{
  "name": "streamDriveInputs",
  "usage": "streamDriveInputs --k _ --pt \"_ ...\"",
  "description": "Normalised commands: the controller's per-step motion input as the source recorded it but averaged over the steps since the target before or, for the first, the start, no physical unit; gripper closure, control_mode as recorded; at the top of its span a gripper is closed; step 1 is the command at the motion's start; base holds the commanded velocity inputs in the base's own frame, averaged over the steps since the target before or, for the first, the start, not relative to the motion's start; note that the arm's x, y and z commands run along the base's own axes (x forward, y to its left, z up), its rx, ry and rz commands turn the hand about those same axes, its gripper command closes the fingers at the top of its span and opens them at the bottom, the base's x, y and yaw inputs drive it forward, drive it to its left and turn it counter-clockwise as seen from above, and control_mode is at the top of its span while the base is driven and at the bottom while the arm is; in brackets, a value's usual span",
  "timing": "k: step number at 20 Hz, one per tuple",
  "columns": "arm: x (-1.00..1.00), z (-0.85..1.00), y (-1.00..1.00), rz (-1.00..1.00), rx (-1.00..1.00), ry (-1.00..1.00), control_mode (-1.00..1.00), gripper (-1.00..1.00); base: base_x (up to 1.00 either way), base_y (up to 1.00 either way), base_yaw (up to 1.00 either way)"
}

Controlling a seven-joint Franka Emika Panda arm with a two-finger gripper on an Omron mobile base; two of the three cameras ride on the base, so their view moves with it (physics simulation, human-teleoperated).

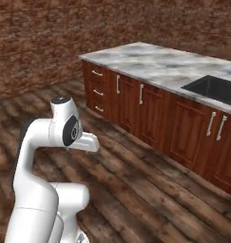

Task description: Place one of the steaks on the plate and the other in the bowl. Then place the bowl in the fridge.

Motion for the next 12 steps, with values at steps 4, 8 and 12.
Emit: streamDriveInputs --k 4,8,12 --pt "0.00 0.00 0.00 0.00 0.00 0.00 1.00 -1.00 0.08 -0.01 -0.94" --pt "0.00 0.00 0.00 0.00 0.00 0.00 1.00 -1.00 0.12 -0.04 -0.92" --pt "0.00 0.00 0.00 0.00 0.00 0.00 1.00 -1.00 0.12 -0.03 -0.92"
